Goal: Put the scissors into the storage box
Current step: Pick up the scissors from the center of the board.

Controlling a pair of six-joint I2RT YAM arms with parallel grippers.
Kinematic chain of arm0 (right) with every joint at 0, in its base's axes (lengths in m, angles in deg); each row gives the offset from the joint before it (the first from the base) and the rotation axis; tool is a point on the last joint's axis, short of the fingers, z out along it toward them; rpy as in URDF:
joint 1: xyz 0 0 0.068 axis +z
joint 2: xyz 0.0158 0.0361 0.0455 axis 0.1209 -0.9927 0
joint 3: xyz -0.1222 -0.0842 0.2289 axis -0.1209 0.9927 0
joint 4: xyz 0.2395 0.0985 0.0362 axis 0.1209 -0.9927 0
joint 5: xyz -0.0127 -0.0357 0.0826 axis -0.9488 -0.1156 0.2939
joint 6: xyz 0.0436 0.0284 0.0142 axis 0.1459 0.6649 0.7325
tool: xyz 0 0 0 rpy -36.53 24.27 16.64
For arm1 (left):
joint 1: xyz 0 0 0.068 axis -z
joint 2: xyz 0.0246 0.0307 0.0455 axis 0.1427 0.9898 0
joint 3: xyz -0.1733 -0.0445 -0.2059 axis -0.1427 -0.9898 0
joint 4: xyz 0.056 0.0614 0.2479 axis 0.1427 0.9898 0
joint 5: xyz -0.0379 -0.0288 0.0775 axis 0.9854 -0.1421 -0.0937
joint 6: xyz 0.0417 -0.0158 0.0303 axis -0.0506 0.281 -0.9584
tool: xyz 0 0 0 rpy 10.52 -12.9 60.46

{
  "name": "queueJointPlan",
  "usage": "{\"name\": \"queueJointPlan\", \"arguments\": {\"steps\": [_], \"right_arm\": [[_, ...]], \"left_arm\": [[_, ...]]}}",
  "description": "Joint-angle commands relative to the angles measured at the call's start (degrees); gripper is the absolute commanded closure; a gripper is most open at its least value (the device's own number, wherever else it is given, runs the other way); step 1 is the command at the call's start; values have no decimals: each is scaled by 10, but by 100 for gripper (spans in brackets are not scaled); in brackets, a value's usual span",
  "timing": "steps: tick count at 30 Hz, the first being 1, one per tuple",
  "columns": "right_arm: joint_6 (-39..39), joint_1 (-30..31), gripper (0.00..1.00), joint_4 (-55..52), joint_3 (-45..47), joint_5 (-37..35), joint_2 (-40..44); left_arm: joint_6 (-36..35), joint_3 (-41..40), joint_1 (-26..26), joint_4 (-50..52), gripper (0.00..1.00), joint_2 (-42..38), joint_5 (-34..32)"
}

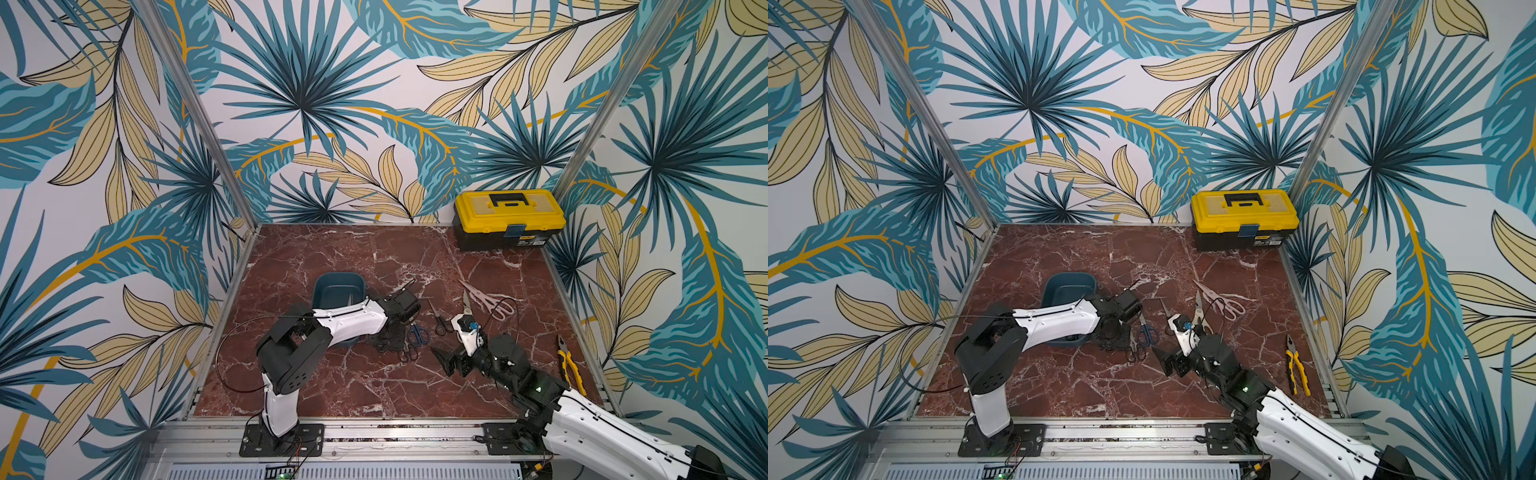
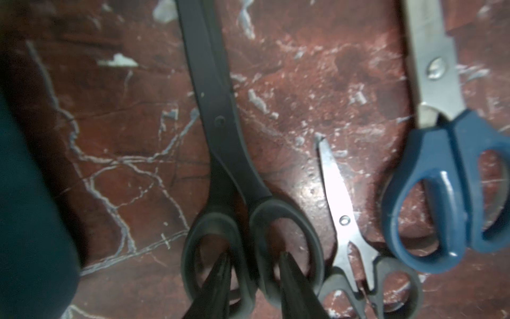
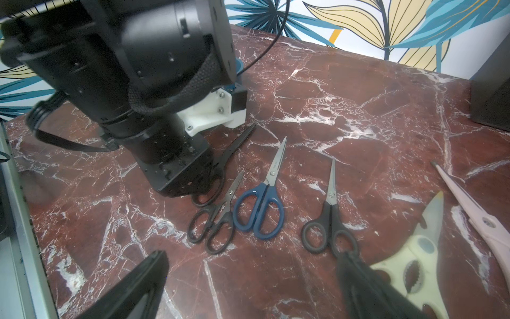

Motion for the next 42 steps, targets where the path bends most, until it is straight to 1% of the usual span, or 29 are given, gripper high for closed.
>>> {"name": "queueJointPlan", "arguments": {"steps": [1, 4, 7, 10, 12, 17, 20, 22, 29, 30, 31, 37, 42], "right_arm": [[1, 2, 0, 0, -1, -2, 0], [2, 2, 0, 0, -1, -5, -1], [1, 2, 0, -1, 0, -5, 1], [2, 2, 0, 0, -1, -6, 1], [1, 2, 0, 0, -1, -5, 1], [3, 2, 0, 0, -1, -9, 1], [4, 2, 0, -1, 0, -11, -1], [4, 3, 0, 2, -1, -10, -3], [6, 2, 0, -1, -6, -12, -14], [6, 2, 0, -2, -6, -15, -13], [7, 2, 0, -2, -5, -18, -10], [5, 2, 0, 0, -3, -16, -7], [8, 2, 0, -3, -7, -21, -14]], "left_arm": [[-14, 2, -2, -5, 66, 13, -2], [-21, 1, -2, -23, 66, 24, 9], [-29, 17, -3, -7, 71, 39, 11], [-36, 13, -4, -18, 74, 40, 15], [-41, 16, -5, -12, 79, 41, 11], [-50, 19, -7, -12, 86, 34, 4], [-52, 30, -9, -2, 96, 31, -1], [-59, 31, -9, -15, 100, 23, -5], [-53, 30, -9, -52, 100, -18, -16], [-56, 38, -10, -42, 100, -21, -39], [-58, 48, -10, -31, 100, -23, -47], [-79, 90, -20, -7, 100, -45, -61], [-101, 95, -42, -46, 100, -70, -41]]}}
